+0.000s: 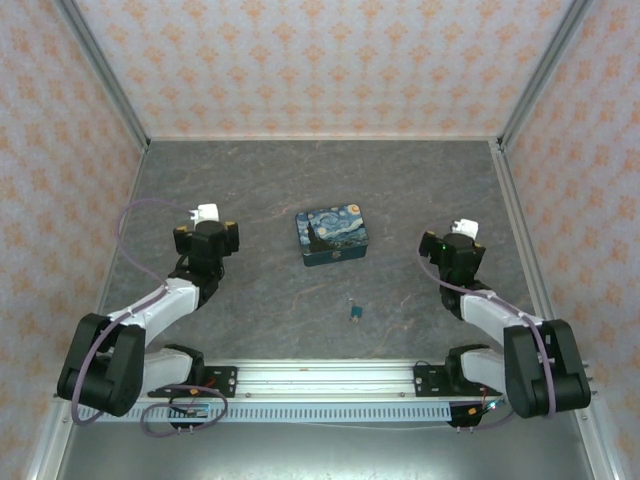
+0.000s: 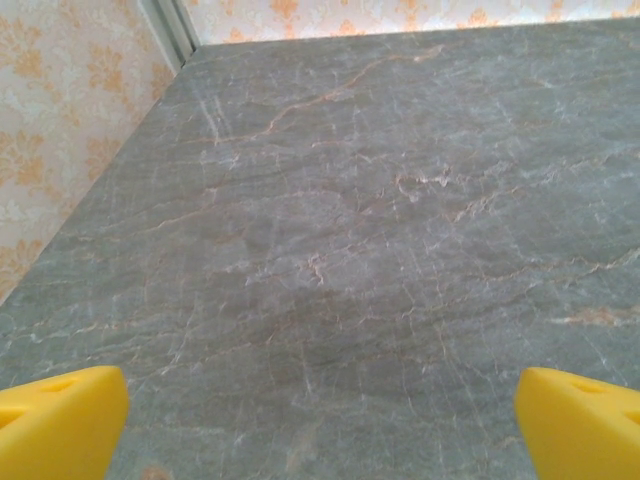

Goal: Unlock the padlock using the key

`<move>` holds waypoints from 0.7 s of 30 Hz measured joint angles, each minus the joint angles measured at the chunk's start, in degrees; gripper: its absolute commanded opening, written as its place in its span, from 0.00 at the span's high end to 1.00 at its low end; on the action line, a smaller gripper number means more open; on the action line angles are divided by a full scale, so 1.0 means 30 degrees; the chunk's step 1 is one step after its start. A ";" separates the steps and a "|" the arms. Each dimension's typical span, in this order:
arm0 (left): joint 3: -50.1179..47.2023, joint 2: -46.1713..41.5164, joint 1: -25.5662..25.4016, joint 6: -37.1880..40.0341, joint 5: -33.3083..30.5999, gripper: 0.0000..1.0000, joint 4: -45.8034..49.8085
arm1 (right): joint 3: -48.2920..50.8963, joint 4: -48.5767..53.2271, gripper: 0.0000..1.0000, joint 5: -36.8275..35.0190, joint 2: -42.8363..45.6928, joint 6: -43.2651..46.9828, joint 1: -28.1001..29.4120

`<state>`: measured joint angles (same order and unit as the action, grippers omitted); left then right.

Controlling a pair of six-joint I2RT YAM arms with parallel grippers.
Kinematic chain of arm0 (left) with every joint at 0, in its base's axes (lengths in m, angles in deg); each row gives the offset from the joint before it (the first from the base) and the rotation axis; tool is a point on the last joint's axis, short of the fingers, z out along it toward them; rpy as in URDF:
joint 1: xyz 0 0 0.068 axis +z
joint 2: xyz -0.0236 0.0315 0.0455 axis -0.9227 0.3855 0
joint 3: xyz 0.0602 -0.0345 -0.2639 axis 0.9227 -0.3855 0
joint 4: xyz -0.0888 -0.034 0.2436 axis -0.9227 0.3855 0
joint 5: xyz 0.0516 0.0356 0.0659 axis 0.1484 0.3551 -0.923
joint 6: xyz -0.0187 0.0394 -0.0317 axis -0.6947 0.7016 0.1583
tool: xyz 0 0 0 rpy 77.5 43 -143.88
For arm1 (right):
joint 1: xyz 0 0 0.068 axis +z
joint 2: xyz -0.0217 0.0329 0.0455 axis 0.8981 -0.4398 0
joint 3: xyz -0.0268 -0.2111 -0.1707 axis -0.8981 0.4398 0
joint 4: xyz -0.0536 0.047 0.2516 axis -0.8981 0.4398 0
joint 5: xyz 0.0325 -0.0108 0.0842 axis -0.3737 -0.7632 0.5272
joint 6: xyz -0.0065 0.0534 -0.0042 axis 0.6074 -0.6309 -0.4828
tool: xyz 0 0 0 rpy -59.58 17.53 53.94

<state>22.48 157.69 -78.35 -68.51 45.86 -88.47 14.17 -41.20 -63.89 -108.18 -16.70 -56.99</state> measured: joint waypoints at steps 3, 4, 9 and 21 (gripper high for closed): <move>-0.0277 0.0379 0.0342 0.0073 0.0685 0.01 -0.1384 | 0.0007 -0.2142 0.01 0.0364 -0.0860 0.0481 -0.0131; -0.0386 0.0546 0.0415 0.0095 0.0940 0.01 -0.1807 | 0.0015 -0.2820 0.01 0.0532 -0.1188 0.0678 -0.0153; -0.0860 0.1530 0.0903 0.0357 0.1982 0.01 -0.3322 | 0.0036 -0.5574 0.01 0.1355 -0.3118 0.1537 -0.0372; -0.2215 0.3126 0.2361 0.0648 0.4430 0.01 -0.7657 | -0.1676 -0.6594 0.01 0.3184 -0.6382 0.1421 -0.2062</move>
<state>15.84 167.07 -71.27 -66.57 59.15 -111.44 9.14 -60.98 -54.34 -127.33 -12.44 -63.18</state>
